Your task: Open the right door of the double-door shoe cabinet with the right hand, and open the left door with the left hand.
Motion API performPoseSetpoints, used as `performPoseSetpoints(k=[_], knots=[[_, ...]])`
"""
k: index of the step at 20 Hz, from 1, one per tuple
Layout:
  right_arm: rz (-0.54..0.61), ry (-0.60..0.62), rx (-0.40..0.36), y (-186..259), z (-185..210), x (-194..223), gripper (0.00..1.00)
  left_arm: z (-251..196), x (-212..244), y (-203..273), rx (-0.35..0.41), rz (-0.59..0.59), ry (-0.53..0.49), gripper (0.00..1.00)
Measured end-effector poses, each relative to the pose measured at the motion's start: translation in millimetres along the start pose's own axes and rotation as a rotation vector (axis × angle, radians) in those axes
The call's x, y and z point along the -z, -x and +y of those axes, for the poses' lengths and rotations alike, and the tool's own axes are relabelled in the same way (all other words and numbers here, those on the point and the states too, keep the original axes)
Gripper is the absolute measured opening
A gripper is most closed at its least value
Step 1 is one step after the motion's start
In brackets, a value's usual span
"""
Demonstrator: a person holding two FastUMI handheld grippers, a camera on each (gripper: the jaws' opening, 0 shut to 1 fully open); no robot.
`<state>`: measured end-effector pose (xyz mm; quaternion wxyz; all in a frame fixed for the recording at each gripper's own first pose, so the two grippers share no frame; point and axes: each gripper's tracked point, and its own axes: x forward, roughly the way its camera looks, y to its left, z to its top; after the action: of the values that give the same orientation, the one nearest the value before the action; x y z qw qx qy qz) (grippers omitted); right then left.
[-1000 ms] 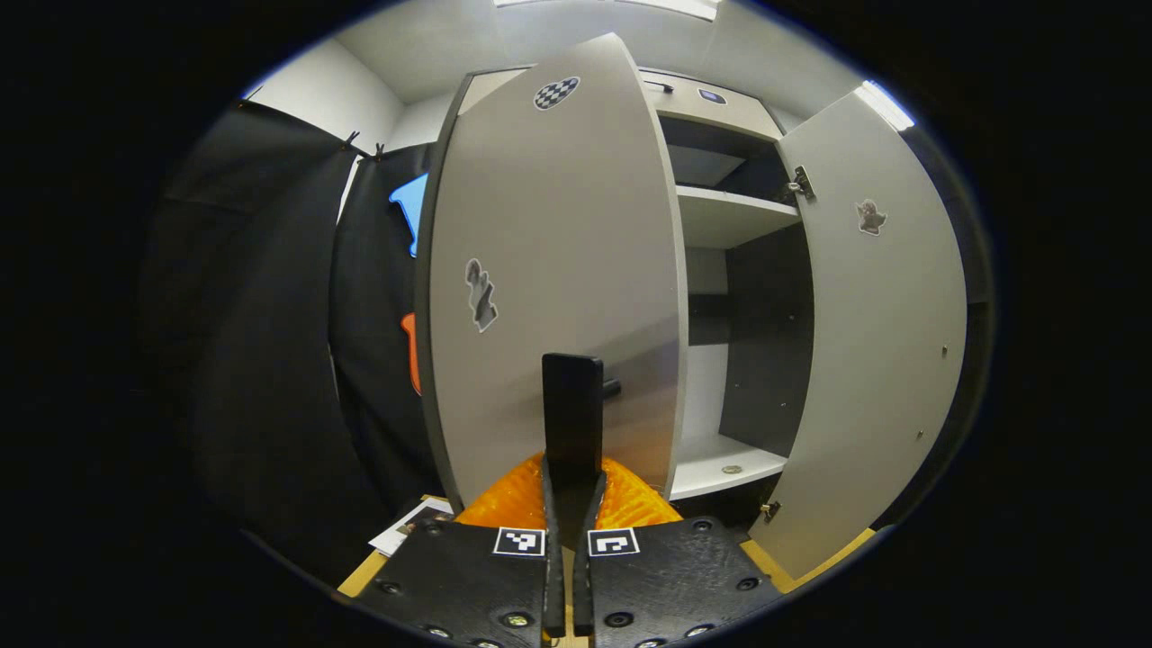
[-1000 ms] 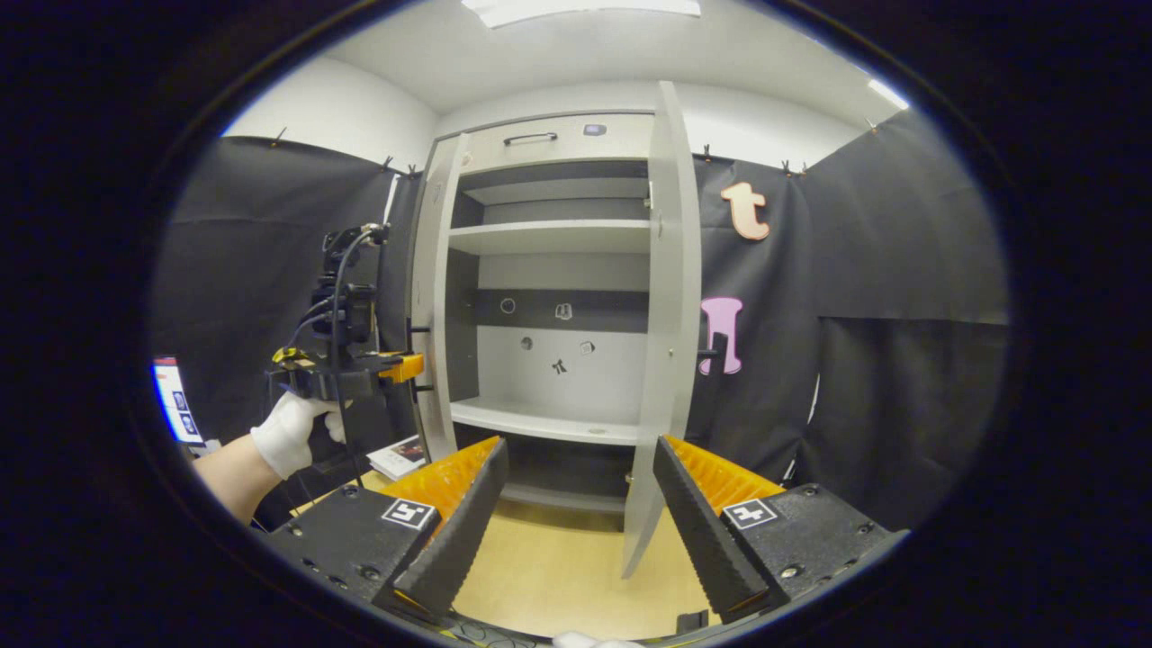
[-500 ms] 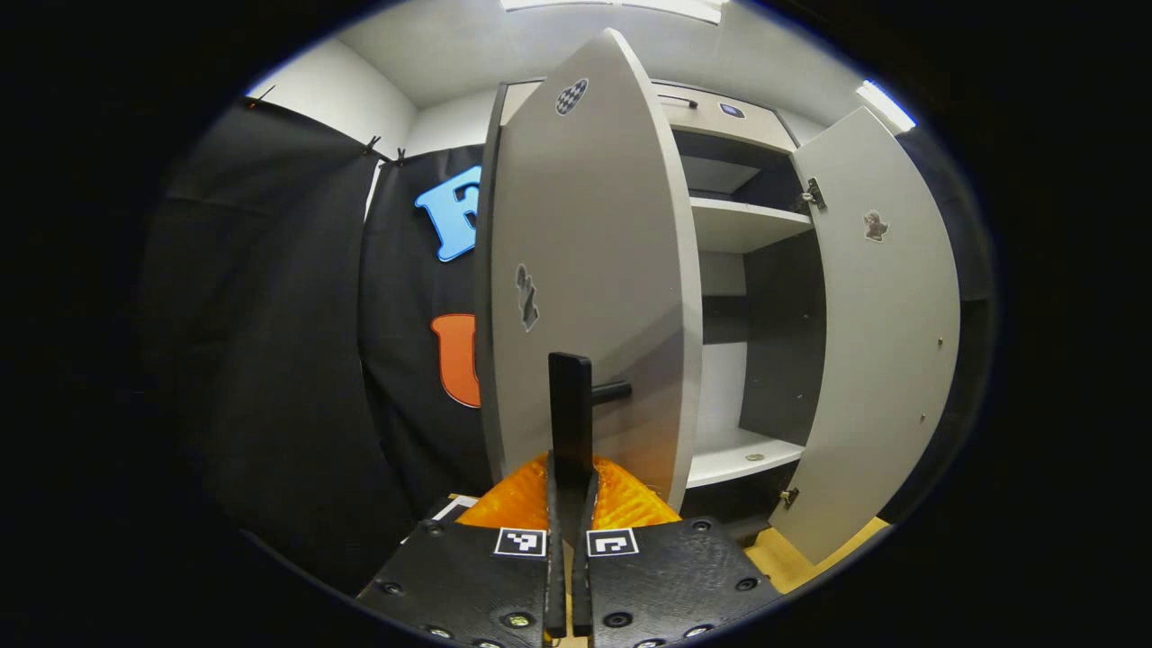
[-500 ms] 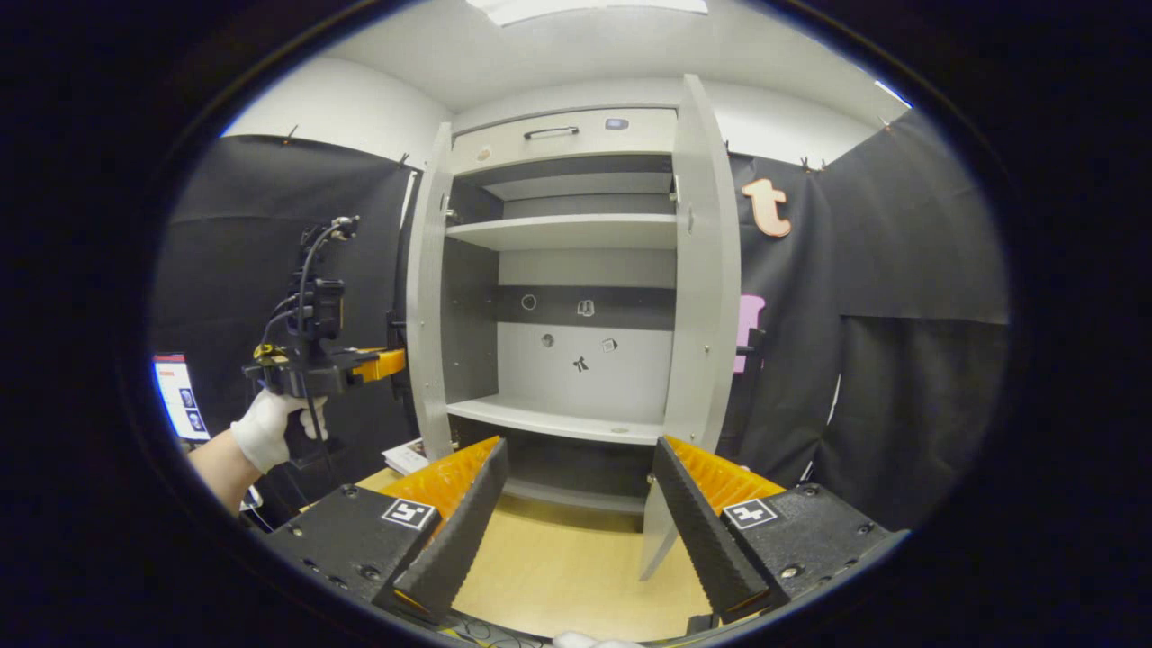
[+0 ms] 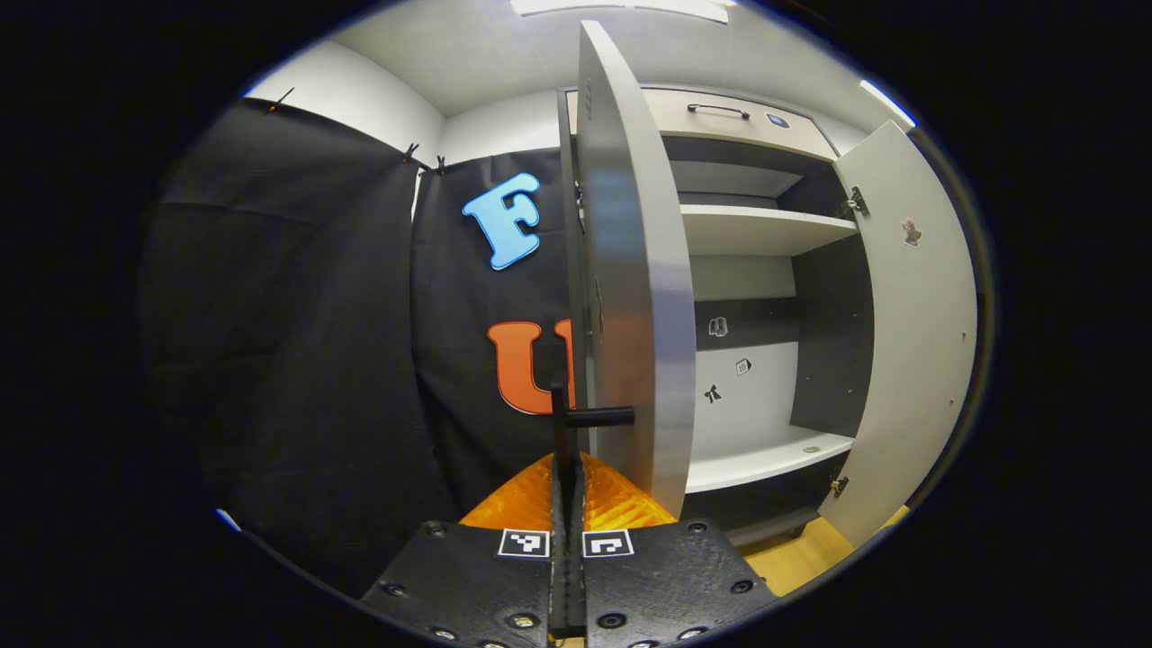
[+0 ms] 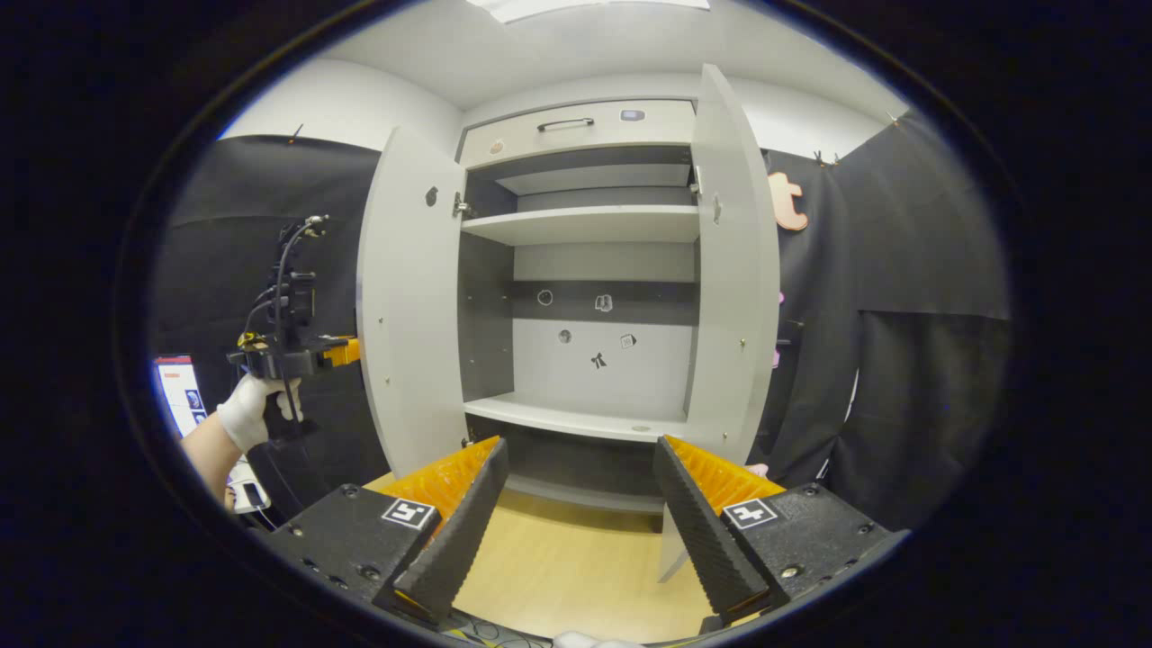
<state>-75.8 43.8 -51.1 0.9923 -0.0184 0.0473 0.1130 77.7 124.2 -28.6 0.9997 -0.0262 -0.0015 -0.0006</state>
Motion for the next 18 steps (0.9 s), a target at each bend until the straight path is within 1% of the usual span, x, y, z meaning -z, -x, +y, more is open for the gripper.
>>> performPoseSetpoints(k=[5, 8, 10, 14, 17, 18], knots=[[0.01, -0.009, -0.006, -3.6, 3.7, 1.8, 1.0, 20.9, 2.6, -3.8, 0.062, -0.005, 0.013, 0.0], [0.008, -0.006, -0.009, -2.7, 5.5, 2.0, 1.0, 24.7, 4.5, -4.6, 0.091, 0.002, 0.016, 0.0], [0.008, -0.007, -0.012, -2.7, 6.1, 2.4, 1.0, 23.7, 4.3, -4.1, 0.096, 0.008, 0.0, 0.0], [0.007, -0.004, -0.017, -4.3, 7.7, 0.5, 1.0, 23.5, 2.9, -2.8, 0.098, 0.006, 0.008, 0.0], [0.008, 0.0, -0.013, -3.4, 6.8, 0.0, 1.0, 34.3, 4.5, 0.3, 0.069, 0.004, 0.024, 0.07], [0.011, -0.003, -0.012, -4.1, 6.2, 0.4, 0.99, 41.0, 5.6, 1.0, 0.052, 0.004, 0.016, 0.19]])
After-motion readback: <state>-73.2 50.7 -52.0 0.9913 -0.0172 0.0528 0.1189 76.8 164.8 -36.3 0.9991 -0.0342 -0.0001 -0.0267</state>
